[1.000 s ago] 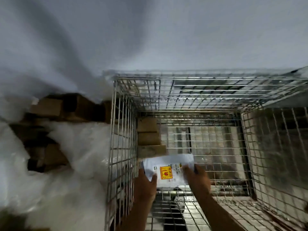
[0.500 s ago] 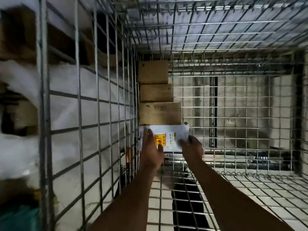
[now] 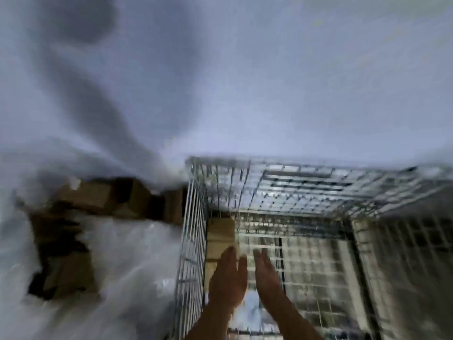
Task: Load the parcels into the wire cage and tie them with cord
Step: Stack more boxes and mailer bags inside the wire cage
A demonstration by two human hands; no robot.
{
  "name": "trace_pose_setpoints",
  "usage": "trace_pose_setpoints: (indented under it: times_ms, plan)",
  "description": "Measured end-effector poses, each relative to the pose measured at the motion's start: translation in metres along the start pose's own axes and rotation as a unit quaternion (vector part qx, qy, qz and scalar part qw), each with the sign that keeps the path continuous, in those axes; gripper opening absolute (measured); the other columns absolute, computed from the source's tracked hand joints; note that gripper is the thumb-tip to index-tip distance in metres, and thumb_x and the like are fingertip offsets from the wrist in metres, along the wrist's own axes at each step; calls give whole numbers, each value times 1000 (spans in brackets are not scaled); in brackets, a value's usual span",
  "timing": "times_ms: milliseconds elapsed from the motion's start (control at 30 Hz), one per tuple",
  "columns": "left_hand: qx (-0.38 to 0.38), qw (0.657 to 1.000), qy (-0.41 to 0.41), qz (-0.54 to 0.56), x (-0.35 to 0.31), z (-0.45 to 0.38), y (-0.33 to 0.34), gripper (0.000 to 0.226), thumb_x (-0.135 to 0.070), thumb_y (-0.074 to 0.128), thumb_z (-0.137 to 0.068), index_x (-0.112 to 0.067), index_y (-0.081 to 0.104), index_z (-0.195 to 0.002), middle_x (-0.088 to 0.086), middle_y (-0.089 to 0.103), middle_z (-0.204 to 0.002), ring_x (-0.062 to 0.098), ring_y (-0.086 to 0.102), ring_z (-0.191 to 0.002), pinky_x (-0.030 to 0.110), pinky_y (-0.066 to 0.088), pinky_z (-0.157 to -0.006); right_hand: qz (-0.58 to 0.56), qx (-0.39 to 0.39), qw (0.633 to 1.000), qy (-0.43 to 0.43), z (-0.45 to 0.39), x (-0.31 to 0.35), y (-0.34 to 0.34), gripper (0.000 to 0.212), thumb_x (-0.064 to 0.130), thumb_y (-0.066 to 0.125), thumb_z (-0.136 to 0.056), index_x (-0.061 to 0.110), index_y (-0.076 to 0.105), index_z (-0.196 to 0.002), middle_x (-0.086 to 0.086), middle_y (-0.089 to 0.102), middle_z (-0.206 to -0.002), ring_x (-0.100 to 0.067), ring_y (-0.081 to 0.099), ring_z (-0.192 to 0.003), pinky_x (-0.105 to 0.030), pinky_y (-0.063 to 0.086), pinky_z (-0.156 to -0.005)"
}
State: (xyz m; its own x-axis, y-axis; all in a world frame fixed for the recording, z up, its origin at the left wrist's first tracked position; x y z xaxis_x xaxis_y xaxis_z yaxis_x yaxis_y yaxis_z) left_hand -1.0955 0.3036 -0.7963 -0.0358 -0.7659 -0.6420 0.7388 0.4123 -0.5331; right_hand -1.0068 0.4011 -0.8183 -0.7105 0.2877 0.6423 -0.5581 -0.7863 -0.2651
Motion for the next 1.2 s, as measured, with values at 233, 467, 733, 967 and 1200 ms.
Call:
trace_pose_setpoints:
  times_ms: [233, 467, 733, 967, 1200]
  plan:
    - [-176, 971, 154, -45, -231, 79, -309, 59, -51, 31, -107, -26, 31, -160, -5, 29, -167, 14, 27, -153, 33, 24, -125, 138, -34, 957, -254, 181, 353, -48, 67, 55, 54, -99, 21, 42, -156, 0, 39, -163, -18, 35, -151, -33, 27, -123]
    - [-375, 905, 144, -138, -263, 234, -604, 60, -47, 27, -109, -17, 28, -161, 2, 27, -168, 19, 21, -156, 35, 15, -125, 272, 14, 826, -494, 372, 575, 63, 70, 55, 39, -105, 19, 24, -163, 6, 19, -171, -9, 12, -158, -28, 9, -126]
    - [-536, 833, -48, -128, -70, 469, -743, 62, -52, 27, -107, -21, 29, -160, -2, 30, -167, 16, 25, -154, 36, 19, -125, 375, 173, 676, -611, 539, 581, 307, 72, 57, 30, -107, 15, 17, -164, 1, 11, -173, -11, 7, -159, -31, 5, -126]
    - [-593, 766, -246, -44, 170, 687, -724, 64, -53, 24, -107, -19, 28, -161, -2, 28, -167, 15, 23, -155, 37, 19, -126, 414, 331, 568, -629, 690, 448, 504, 71, 53, 38, -106, 11, 23, -163, -4, 17, -171, -15, 13, -158, -32, 8, -127]
    - [-592, 706, -381, 76, 411, 824, -638, 67, -55, 26, -106, -16, 30, -160, 2, 32, -166, 18, 26, -154, 40, 21, -126, 489, 449, 455, -593, 792, 266, 682, 75, 59, 36, -105, 18, 16, -165, 5, 10, -172, -9, 5, -159, -32, 5, -127]
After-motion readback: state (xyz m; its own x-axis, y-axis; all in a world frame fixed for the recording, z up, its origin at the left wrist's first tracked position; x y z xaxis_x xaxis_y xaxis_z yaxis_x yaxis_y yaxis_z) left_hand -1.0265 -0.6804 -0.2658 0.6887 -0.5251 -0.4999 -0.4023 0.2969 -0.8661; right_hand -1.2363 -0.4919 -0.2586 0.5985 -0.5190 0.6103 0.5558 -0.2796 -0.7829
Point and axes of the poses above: each hand's wrist, its own z-axis away from the middle knuckle, its own y-axis out of the palm, x = y × z, the point moved 8 cm from there along -z, towards the middle knuckle
